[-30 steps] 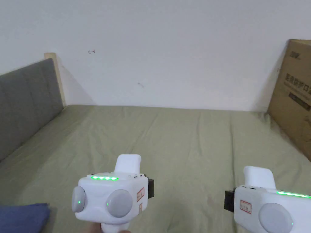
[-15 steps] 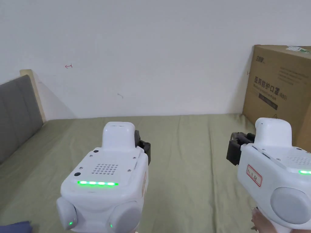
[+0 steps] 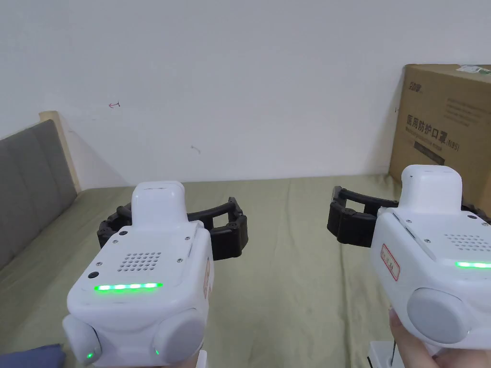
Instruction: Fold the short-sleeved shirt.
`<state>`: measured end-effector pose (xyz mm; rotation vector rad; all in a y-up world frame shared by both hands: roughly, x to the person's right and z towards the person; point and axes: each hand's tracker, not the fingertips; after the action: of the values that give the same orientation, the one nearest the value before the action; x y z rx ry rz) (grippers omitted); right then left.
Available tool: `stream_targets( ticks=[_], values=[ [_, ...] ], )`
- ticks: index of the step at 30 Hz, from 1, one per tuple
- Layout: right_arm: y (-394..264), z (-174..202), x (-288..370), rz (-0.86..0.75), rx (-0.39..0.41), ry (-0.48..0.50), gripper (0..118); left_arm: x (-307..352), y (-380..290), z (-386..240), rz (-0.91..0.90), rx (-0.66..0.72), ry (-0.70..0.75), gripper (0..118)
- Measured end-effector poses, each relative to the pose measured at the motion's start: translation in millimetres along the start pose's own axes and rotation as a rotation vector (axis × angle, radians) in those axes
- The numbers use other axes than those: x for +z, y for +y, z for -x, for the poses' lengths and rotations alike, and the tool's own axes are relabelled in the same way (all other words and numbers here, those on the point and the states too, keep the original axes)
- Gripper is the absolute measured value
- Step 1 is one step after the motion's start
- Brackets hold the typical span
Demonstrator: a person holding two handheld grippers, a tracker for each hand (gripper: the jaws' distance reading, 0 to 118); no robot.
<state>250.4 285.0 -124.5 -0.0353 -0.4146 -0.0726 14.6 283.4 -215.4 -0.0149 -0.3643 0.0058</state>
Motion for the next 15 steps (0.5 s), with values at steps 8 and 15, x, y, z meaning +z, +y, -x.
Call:
stream_targets(
  ticks=[8, 15],
  values=[
    [-0.5, 2.9, -0.2, -0.006, 0.024, -0.005, 118, 1.7, -7.6, 2.9, 0.027, -0.014, 0.002, 118],
    [-2.3, 8.7, -2.9, -0.003, 0.065, -0.001, 118, 2.1, -5.3, 8.3, 0.03, -0.014, -0.01, 118]
  ],
)
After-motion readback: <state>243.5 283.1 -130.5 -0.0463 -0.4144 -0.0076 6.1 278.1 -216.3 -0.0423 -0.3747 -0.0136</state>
